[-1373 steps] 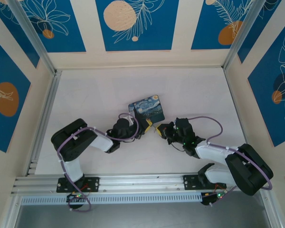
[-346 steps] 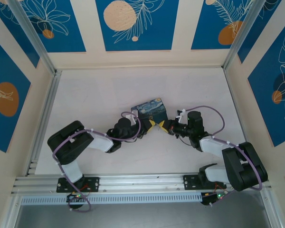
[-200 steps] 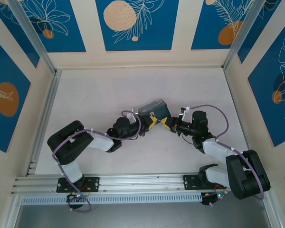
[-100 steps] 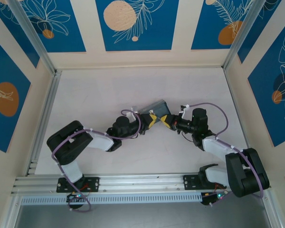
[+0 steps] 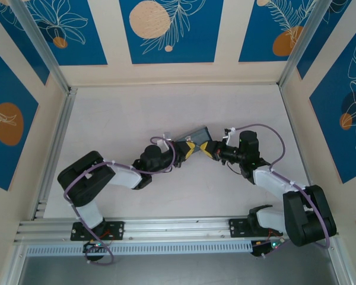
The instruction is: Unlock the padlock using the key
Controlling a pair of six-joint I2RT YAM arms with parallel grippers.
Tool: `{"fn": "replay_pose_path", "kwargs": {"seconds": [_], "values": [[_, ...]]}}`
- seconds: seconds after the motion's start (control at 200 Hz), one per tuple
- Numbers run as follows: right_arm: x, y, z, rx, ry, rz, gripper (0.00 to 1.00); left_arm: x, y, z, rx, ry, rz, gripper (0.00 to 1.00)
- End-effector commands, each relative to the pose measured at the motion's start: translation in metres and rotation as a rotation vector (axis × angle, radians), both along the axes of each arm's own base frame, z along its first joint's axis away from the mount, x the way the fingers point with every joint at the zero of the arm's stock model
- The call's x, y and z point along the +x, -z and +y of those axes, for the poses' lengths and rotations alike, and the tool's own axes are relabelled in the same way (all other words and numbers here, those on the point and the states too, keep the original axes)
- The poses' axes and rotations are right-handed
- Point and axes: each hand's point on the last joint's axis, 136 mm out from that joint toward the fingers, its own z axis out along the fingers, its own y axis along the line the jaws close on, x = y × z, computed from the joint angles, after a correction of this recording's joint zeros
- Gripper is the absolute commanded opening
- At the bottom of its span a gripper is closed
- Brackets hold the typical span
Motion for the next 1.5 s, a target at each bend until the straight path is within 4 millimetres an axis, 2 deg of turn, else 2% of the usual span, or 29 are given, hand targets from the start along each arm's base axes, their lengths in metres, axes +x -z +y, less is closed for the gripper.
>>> {"fn": "replay_pose_path", "kwargs": {"seconds": [0.0, 0.315, 0.75, 1.06, 1.275, 1.495], "values": [[-0.003, -0.013, 0.007, -0.032, -0.073, -0.094, 0.0, -0.022, -0.044, -0.016, -0.1, 0.103, -0.08, 0.0], [0.007, -0.012, 0.005, -0.026, -0.122, -0.107, 0.0, -0.024, -0.046, -0.016, -0.096, 0.106, -0.087, 0.0], [0.011, -0.022, 0.009, 0.112, -0.116, 0.058, 0.0, -0.024, -0.044, -0.016, -0.092, 0.104, -0.087, 0.0], [0.013, -0.023, 0.01, 0.124, -0.102, 0.105, 0.0, -0.024, -0.043, -0.017, -0.091, 0.105, -0.085, 0.0], [0.013, -0.029, 0.028, 0.083, -0.126, 0.073, 0.0, -0.025, -0.042, -0.022, -0.088, 0.118, -0.085, 0.0], [0.015, -0.023, 0.043, 0.03, -0.134, 0.078, 0.0, -0.029, -0.035, -0.027, -0.082, 0.132, -0.076, 0.0]]}}
